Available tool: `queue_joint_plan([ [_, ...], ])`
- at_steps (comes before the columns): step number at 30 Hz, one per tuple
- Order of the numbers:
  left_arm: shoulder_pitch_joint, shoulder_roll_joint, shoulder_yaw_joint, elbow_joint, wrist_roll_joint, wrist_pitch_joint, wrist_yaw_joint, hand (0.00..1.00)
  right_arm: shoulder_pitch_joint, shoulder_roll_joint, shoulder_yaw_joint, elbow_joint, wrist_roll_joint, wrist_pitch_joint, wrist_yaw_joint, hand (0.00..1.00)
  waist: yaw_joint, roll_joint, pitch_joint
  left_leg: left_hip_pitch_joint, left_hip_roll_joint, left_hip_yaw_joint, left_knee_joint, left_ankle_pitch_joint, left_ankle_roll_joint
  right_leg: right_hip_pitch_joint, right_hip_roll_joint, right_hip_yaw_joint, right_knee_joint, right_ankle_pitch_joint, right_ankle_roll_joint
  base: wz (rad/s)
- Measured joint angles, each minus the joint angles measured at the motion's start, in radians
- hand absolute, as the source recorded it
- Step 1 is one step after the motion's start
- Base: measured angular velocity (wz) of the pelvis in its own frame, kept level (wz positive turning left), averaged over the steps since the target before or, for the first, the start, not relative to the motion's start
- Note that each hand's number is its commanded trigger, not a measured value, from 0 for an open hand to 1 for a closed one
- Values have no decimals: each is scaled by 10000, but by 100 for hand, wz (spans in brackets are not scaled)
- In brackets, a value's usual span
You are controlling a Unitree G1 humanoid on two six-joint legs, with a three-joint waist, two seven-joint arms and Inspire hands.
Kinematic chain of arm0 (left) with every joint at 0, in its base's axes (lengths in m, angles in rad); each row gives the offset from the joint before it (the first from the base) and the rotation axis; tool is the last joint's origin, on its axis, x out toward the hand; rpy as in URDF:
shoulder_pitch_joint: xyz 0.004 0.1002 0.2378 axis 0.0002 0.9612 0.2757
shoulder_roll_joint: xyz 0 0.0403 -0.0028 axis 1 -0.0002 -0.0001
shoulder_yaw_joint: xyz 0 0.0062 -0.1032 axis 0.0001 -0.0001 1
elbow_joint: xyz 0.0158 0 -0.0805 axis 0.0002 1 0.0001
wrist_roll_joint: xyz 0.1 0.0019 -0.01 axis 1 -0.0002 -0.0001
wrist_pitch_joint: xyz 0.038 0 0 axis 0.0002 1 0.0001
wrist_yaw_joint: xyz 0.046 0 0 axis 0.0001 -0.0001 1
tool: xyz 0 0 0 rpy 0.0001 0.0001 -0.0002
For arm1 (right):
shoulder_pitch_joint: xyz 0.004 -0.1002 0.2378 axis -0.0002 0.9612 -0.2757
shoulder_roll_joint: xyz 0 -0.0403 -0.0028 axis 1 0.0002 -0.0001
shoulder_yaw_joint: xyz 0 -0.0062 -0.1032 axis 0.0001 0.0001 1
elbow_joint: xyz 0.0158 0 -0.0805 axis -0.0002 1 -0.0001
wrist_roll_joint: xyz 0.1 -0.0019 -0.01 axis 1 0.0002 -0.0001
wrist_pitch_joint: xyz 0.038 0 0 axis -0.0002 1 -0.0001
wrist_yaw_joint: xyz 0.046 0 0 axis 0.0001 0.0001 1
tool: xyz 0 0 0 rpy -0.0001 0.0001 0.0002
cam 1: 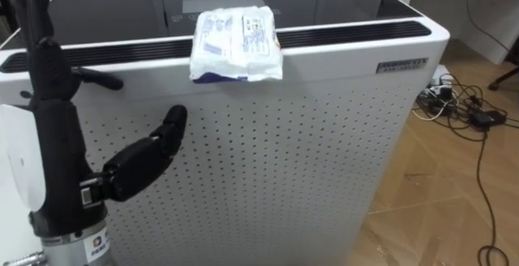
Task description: Pick garbage
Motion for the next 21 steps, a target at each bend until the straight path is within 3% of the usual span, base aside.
queue_joint_plan([
  [10, -14, -4, -14, -239, 579, 110, -165, 0, -15, 21, -2, -27, -63, 5, 112, 100, -5, -50, -33, 97, -16, -28, -87, -1, -1, 119, 24, 33, -166, 2, 2, 1],
  [21, 22, 120, -577, -275, 1013, 282, -177, 0, -20, 17, -32, -18, -59, 26, 227, 100, -14, -30, -48, 134, -15, -14, -181, 0, -2, 137, 27, 74, -166, 4, 1, 0],
])
